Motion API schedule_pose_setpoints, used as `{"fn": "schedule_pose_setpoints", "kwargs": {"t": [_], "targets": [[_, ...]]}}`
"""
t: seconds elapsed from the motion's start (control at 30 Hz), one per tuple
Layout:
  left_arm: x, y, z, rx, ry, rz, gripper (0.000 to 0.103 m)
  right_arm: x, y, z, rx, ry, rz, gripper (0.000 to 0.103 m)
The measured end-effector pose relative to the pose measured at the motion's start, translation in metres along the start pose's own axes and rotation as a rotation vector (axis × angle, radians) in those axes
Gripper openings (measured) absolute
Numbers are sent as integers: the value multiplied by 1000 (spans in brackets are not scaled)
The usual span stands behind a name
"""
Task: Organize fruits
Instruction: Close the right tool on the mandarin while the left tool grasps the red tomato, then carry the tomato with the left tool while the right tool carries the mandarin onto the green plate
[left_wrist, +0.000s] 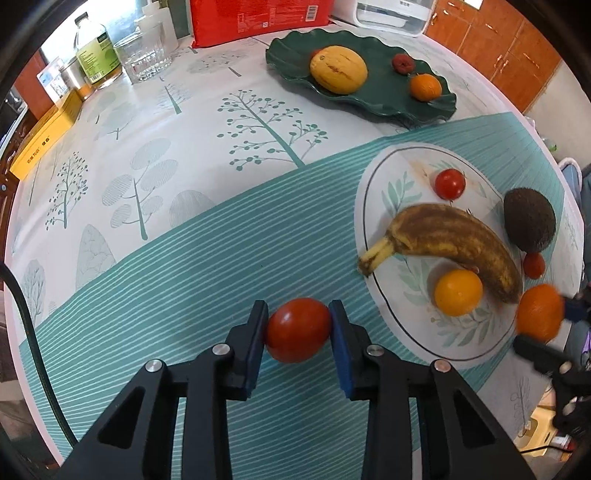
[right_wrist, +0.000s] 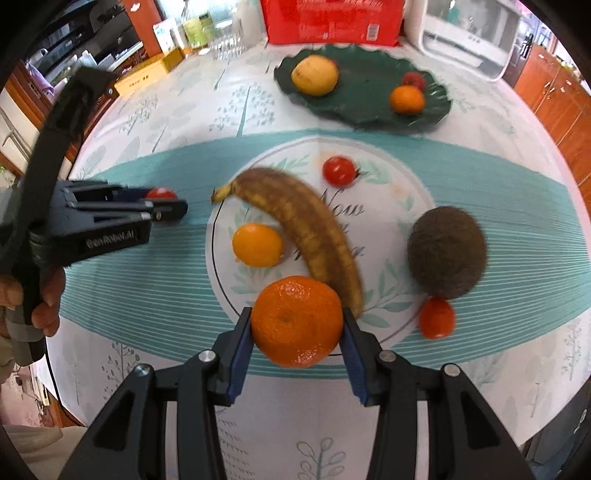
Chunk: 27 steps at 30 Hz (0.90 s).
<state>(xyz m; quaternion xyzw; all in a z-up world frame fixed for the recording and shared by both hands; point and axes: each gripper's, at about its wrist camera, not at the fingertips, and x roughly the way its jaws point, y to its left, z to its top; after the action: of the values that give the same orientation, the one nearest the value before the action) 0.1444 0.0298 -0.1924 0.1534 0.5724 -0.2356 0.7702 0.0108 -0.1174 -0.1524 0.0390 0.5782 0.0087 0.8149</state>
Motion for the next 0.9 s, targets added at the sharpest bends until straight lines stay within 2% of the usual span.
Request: {"fn": "schedule_pose_setpoints", "kwargs": {"t": [0.23,0.47,0.67,0.9], "targets": [[-25,-11,-8,23,0,-3,31,-39,-21,1,53,-66,-55,44],[-64,-39,-4,57,-34,-44,31,-83,-31,16,48,-154,-119,45],[-99,-61,17,65,-91,-86,31,-111,-45,35,60,-201,-142,45],[-130,-81,50,64,-140,-86,31,-134,-62,61,66,-236,-165,45]]}}
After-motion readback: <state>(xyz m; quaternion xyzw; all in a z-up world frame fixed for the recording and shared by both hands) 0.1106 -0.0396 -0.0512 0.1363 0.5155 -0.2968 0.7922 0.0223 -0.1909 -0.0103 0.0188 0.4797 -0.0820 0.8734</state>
